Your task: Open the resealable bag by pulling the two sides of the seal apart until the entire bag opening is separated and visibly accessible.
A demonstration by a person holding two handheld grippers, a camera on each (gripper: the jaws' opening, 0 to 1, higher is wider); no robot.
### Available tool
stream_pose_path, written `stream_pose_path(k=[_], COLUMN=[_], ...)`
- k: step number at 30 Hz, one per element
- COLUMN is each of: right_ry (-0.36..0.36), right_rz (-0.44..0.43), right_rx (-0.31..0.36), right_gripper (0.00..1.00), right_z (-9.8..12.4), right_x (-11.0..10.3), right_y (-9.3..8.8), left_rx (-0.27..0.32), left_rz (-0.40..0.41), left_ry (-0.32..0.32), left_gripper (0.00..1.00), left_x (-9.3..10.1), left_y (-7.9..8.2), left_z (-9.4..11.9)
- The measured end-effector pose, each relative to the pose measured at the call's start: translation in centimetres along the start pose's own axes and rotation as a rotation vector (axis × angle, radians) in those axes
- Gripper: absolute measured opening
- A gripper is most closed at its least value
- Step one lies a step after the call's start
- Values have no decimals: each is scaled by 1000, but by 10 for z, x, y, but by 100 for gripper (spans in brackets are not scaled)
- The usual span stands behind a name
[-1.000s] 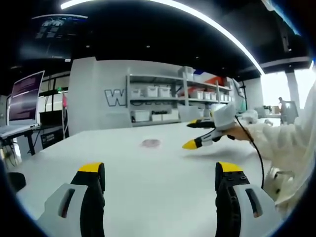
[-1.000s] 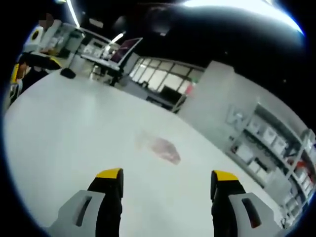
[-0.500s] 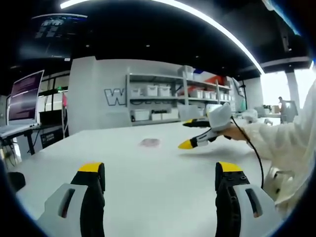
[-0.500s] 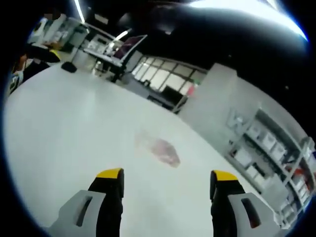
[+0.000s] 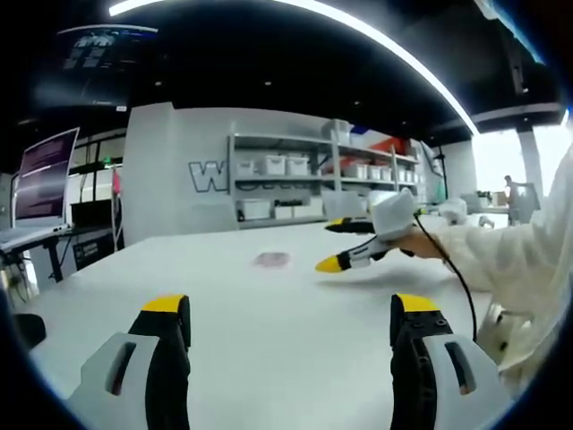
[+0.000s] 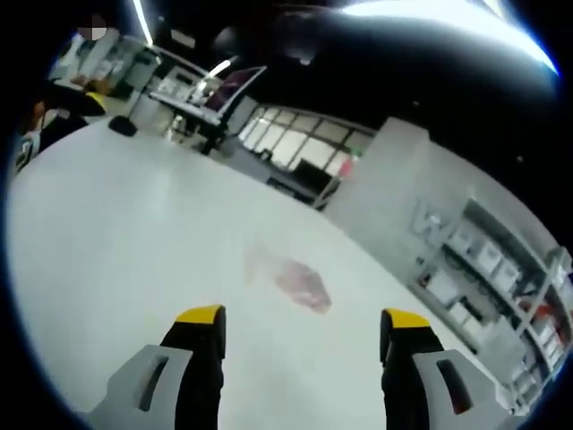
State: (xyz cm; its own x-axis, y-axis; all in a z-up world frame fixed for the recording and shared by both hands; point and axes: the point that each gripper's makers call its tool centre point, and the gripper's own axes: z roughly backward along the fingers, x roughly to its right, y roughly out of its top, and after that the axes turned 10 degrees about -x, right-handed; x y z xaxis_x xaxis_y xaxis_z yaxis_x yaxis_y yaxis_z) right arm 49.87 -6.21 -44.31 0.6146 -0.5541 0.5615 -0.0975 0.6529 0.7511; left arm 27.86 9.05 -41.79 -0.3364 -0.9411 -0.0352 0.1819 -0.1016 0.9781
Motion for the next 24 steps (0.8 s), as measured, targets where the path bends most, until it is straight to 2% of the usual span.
stream_pose_path(k=[18, 24], right_ry=[-40, -33], right_rz=[36, 25], right_rx=[-20, -15], right_gripper=[68, 67], right_z=[-17, -20], right_x=[1, 0], right_y=[-4, -2], left_rx=[0, -7], left_rz=[9, 7], left_ry=[8, 8], left_gripper=[92, 91], left_x=[-5, -5], left_y=[-2, -4], left_z=[1, 0])
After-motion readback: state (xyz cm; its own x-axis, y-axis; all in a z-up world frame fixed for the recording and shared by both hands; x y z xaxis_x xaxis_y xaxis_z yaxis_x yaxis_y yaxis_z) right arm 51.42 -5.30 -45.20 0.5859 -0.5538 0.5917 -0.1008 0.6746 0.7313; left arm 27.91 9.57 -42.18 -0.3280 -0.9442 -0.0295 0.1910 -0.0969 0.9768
